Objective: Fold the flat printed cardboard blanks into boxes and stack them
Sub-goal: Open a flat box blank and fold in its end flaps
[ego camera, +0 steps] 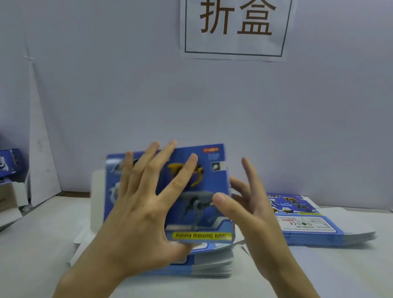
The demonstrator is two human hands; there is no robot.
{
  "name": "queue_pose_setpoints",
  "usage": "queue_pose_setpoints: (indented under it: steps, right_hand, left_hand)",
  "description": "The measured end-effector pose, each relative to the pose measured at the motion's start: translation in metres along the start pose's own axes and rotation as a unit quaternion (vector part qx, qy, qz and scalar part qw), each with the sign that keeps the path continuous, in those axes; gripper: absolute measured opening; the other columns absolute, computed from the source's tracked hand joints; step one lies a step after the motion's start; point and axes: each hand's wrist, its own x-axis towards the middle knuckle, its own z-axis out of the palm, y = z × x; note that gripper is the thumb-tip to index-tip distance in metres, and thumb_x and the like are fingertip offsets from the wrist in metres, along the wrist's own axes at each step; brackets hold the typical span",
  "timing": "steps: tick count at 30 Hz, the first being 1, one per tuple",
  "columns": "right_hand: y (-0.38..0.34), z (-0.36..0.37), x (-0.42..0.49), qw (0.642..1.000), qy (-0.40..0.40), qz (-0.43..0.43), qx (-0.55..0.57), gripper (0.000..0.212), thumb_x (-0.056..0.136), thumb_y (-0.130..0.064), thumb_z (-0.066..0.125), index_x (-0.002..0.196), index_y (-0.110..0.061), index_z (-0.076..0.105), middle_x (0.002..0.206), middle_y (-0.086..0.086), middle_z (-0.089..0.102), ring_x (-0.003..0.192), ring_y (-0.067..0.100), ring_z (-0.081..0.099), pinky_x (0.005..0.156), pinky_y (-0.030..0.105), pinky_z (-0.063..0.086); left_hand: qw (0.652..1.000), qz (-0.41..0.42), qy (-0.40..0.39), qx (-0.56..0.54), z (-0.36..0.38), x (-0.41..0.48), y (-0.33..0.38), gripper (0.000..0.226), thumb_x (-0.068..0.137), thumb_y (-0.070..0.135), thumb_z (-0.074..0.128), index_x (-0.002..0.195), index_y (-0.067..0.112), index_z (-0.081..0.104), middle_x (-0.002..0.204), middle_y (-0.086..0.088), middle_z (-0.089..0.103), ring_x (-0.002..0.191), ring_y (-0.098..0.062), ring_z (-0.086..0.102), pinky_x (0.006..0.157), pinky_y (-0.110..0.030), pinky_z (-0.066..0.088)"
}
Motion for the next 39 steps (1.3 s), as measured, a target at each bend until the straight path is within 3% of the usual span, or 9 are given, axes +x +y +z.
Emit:
queue_pose_setpoints:
  steps: [5,9,13,17,21,27,31,34,39]
  right_hand:
    - [0.005,-0.005,0.007,0.981,0.122,-0.014,0.148,0.096,0.065,-0.017,0.069,0.141,-0.051,0.022,0.129,0.008,0.054,0.098,0.024,0.070,0.075,0.037,0.058]
    - [0.010,-0.003,0.008,0.974,0.027,0.011,0.225,0.086,0.070,-0.005,0.061,0.143,-0.038,0.029,0.125,0.013,0.059,0.100,0.032,0.068,0.074,0.043,0.056]
    - [0.016,-0.002,0.006,0.992,-0.018,0.055,0.115,0.083,0.070,-0.007,0.066,0.142,-0.028,0.031,0.122,0.007,0.062,0.106,0.029,0.067,0.077,0.034,0.057]
    - [0.017,-0.011,0.010,0.994,0.047,0.085,-0.046,0.080,0.082,-0.009,0.071,0.146,-0.033,0.029,0.129,-0.007,0.054,0.119,0.016,0.056,0.082,0.021,0.048]
    - [0.014,-0.020,0.010,0.996,0.061,0.024,-0.055,0.063,0.084,-0.026,0.065,0.142,-0.029,0.039,0.131,-0.006,0.057,0.119,0.009,0.055,0.092,0.025,0.047]
    - [0.019,-0.020,0.011,0.994,0.034,-0.030,-0.104,0.053,0.095,-0.024,0.055,0.137,-0.050,0.033,0.126,-0.008,0.059,0.102,0.005,0.065,0.070,0.014,0.052]
    - [0.020,-0.021,0.008,0.973,-0.016,-0.066,-0.222,0.064,0.095,-0.031,0.053,0.137,-0.066,0.020,0.122,-0.031,0.050,0.102,-0.006,0.062,0.072,0.003,0.045]
    - [0.021,-0.025,0.009,0.963,-0.029,-0.075,-0.257,0.063,0.092,-0.041,0.053,0.137,-0.065,0.017,0.114,-0.048,0.049,0.100,-0.014,0.059,0.073,0.000,0.043]
    - [0.020,-0.028,0.008,0.907,-0.083,-0.130,-0.392,0.074,0.096,-0.025,0.051,0.139,-0.066,0.007,0.121,-0.046,0.041,0.103,-0.016,0.057,0.077,-0.002,0.041]
  left_hand:
    - [0.935,-0.253,0.050,-0.245,0.010,0.001,0.004,0.120,0.054,0.083,0.063,0.136,0.061,-0.021,0.153,0.023,-0.018,0.143,0.003,-0.012,0.117,-0.040,0.011]
    - [0.804,-0.321,0.023,-0.500,0.017,-0.002,-0.005,0.119,0.042,0.085,0.063,0.138,0.064,-0.004,0.139,0.018,0.050,0.128,-0.002,0.046,0.097,-0.027,0.039]
    - [0.745,-0.305,0.058,-0.590,0.024,-0.001,-0.010,0.092,0.050,0.061,0.079,0.130,0.039,0.040,0.112,0.012,0.070,0.101,-0.015,0.068,0.090,-0.041,0.051]
    - [0.809,-0.286,0.034,-0.513,0.027,-0.004,-0.023,0.080,0.057,0.032,0.090,0.124,0.020,0.048,0.107,0.005,0.071,0.096,-0.014,0.069,0.072,-0.018,0.056]
    - [0.837,-0.280,-0.062,-0.467,0.034,-0.009,-0.026,0.090,0.065,0.019,0.084,0.140,0.033,0.037,0.127,0.016,0.057,0.123,-0.020,0.054,0.096,-0.038,0.050]
    - [0.876,-0.264,-0.052,-0.400,0.039,-0.005,-0.014,0.089,0.067,0.056,0.065,0.141,0.054,0.017,0.118,0.034,0.054,0.109,0.011,0.053,0.100,-0.025,0.047]
    - [0.921,-0.238,0.014,-0.310,0.031,-0.008,-0.015,0.101,0.066,0.065,0.056,0.134,0.065,-0.018,0.139,0.023,0.040,0.117,-0.004,0.054,0.093,-0.022,0.044]
    - [0.961,-0.169,0.019,-0.216,0.028,-0.009,-0.019,0.095,0.072,0.064,0.050,0.143,0.056,-0.013,0.119,0.023,0.046,0.093,0.012,0.056,0.071,-0.002,0.042]
    - [0.944,-0.201,0.017,-0.260,0.029,-0.011,-0.033,0.091,0.069,0.060,0.058,0.142,0.058,0.004,0.137,0.013,0.049,0.103,0.002,0.060,0.085,-0.024,0.049]
